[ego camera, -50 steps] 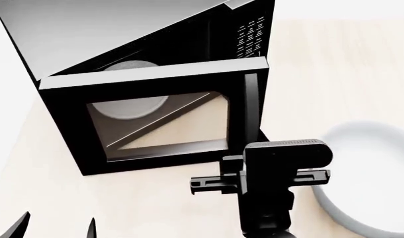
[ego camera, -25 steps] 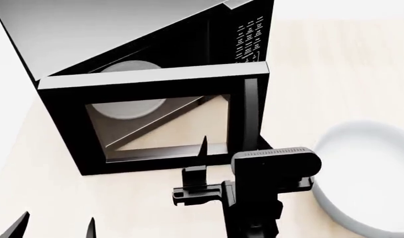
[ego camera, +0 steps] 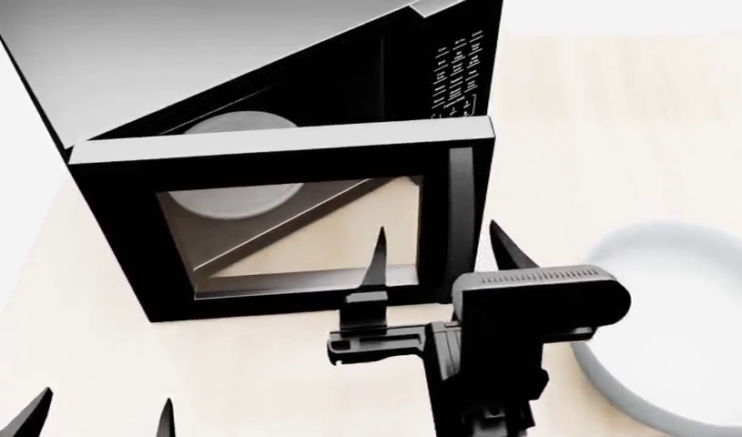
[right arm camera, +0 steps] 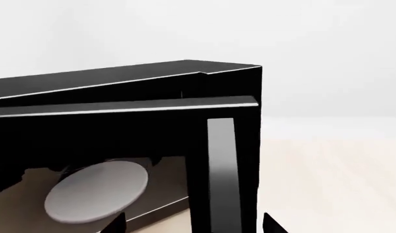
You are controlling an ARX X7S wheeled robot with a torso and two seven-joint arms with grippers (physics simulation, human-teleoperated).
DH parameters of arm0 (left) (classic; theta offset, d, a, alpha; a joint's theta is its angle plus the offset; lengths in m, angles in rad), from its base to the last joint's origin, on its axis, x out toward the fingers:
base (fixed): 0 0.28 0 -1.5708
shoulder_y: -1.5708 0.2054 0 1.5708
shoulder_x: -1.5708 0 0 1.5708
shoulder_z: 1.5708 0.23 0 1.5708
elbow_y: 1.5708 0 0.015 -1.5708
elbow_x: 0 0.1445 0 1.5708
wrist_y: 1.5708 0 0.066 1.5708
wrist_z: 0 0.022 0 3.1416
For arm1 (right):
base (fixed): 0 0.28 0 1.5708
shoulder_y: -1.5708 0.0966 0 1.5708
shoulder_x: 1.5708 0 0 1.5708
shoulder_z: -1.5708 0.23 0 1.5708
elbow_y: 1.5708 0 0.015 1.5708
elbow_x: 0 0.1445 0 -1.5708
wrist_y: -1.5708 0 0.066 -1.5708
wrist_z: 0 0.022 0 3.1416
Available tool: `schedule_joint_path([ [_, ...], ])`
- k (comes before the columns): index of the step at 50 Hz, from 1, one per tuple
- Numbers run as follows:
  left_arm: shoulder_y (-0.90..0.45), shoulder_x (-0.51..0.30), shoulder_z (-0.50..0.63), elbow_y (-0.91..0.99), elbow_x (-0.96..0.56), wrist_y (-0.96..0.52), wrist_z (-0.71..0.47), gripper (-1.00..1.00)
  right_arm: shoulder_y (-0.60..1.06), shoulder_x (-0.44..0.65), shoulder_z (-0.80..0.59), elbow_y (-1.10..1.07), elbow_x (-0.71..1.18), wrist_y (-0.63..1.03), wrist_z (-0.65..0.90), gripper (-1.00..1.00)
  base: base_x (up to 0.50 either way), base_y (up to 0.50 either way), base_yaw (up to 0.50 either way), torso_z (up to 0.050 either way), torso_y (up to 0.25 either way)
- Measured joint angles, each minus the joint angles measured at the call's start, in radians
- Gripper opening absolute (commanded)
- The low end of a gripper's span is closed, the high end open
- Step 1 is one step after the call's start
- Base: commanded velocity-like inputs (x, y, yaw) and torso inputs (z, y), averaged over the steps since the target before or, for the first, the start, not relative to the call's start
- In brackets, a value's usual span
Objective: Open the microwave.
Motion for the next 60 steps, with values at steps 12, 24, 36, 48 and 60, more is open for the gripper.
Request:
schedule_joint_path([
  [12, 0.000, -0.003, 0.004, 0.003, -0.001, 0.001, -0.004, 1.00, -0.044, 0.070, 0.045, -0.078, 0.015, -0.026, 0.029, 1.00, 0.00, 0.00, 0.00, 0.000, 0.000],
  [24, -0.001, -0.006, 0.008, 0.004, -0.004, 0.001, -0.008, 1.00, -0.046, 0.164, 0.055, -0.291, 0.063, 0.067, 0.114, 1.00, 0.00, 0.00, 0.00, 0.000, 0.000],
  [36, -0.002, -0.009, 0.011, 0.007, -0.007, 0.002, -0.011, 1.00, 0.067, 0.243, 0.088, -0.516, 0.170, 0.228, 0.241, 1.00, 0.00, 0.00, 0.00, 0.000, 0.000],
  [48, -0.004, -0.010, 0.017, 0.008, -0.006, 0.002, -0.014, 1.00, 0.264, 0.252, 0.132, -0.568, 0.321, 0.367, 0.289, 1.00, 0.00, 0.00, 0.00, 0.000, 0.000],
  [60, -0.005, -0.013, 0.022, 0.007, -0.007, 0.003, -0.017, 1.00, 0.521, 0.210, 0.144, -0.461, 0.486, 0.522, 0.271, 1.00, 0.00, 0.00, 0.00, 0.000, 0.000],
])
